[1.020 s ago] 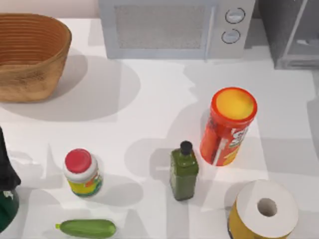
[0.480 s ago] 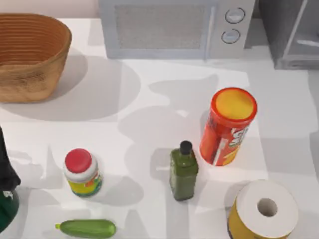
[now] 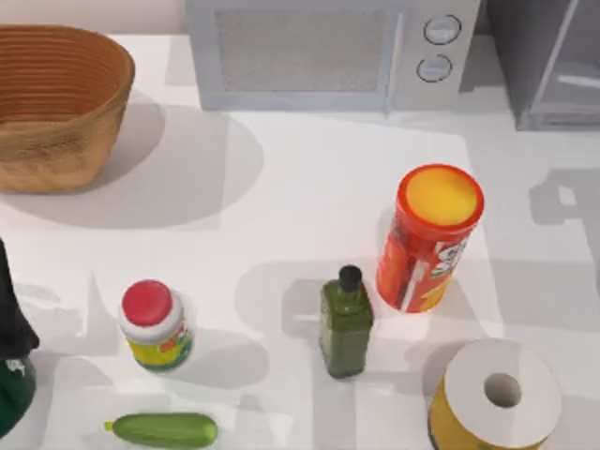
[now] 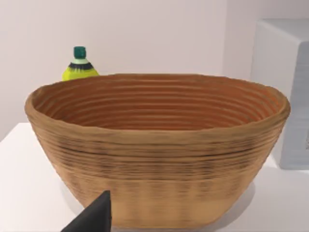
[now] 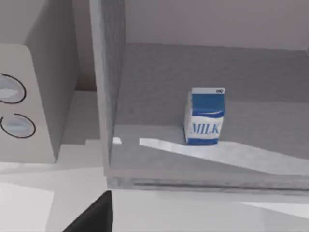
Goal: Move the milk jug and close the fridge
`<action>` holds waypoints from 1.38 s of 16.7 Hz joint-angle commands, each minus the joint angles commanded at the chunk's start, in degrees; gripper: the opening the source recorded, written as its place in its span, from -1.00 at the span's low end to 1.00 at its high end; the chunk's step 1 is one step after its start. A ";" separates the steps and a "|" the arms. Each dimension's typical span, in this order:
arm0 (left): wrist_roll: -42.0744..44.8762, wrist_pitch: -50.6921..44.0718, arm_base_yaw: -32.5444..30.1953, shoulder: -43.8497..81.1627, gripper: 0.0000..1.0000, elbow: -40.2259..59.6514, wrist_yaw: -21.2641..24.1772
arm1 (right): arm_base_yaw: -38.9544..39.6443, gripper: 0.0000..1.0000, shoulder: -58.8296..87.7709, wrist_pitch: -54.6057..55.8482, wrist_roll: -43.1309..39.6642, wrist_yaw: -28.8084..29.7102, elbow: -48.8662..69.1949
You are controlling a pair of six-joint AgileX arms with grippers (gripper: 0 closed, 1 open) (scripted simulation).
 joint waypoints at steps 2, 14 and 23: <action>0.00 0.00 0.00 0.00 1.00 0.00 0.00 | 0.83 1.00 -12.06 1.79 0.56 0.62 -9.38; 0.00 0.00 0.00 0.00 1.00 0.00 0.00 | 4.15 1.00 -56.80 8.99 3.48 2.76 -45.76; 0.00 0.00 0.00 0.00 1.00 0.00 0.00 | 3.80 1.00 -59.22 5.12 3.34 2.94 -43.50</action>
